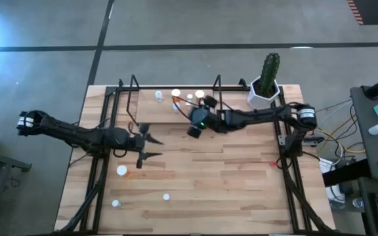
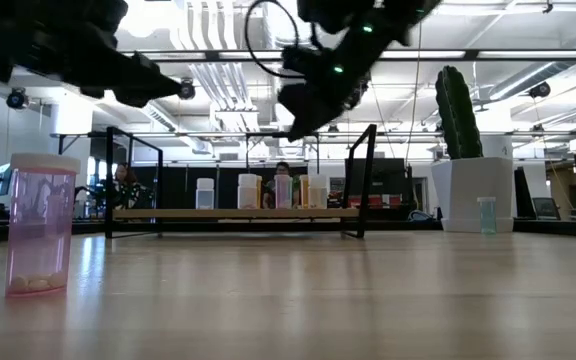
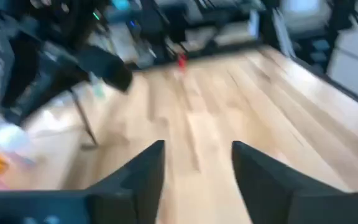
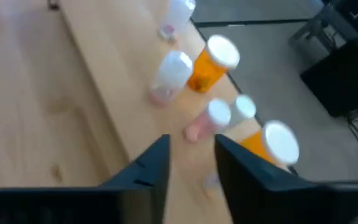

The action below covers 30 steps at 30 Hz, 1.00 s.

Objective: Pick and place medicine bottles onto shelf by color
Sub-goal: Put the orange pill bottle on the shelf

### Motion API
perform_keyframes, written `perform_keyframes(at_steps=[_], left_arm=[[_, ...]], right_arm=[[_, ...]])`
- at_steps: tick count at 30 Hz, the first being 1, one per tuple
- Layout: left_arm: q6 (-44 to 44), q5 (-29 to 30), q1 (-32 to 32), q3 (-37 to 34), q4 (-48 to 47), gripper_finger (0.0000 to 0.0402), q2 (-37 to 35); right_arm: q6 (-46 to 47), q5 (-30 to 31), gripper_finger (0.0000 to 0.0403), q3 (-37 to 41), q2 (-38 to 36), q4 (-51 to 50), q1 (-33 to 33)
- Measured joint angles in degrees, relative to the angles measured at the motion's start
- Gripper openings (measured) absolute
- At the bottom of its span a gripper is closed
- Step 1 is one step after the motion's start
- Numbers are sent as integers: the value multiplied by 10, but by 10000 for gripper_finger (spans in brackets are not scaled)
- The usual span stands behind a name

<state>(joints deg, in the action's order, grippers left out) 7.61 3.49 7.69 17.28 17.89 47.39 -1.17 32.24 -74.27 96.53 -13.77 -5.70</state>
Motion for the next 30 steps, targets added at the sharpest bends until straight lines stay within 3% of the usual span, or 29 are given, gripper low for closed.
perform_keyframes(at_steps=[5, 9, 11, 15, 23, 26, 30], left_arm=[[-44, 1, 62, 86, -168, 83, 3], [-112, 21, 116, 168, -325, 17, 28], [-169, 53, 140, 210, -414, 5, 46], [-299, 90, 175, 289, -598, 18, 98], [-514, 60, 225, 367, -853, 69, 192], [-553, 41, 242, 369, -911, 103, 217], [-569, 37, 251, 365, -919, 156, 239]], right_arm=[[-17, -20, 23, 137, -65, 153, 52], [-29, -35, 13, 239, -115, 275, 99], [-36, -36, 13, 277, -139, 313, 123], [-51, -38, 13, 314, -189, 331, 158], [-50, -38, 13, 337, -253, 334, 184], [-50, -37, 12, 340, -252, 333, 185], [-50, -37, 12, 338, -243, 334, 185]])
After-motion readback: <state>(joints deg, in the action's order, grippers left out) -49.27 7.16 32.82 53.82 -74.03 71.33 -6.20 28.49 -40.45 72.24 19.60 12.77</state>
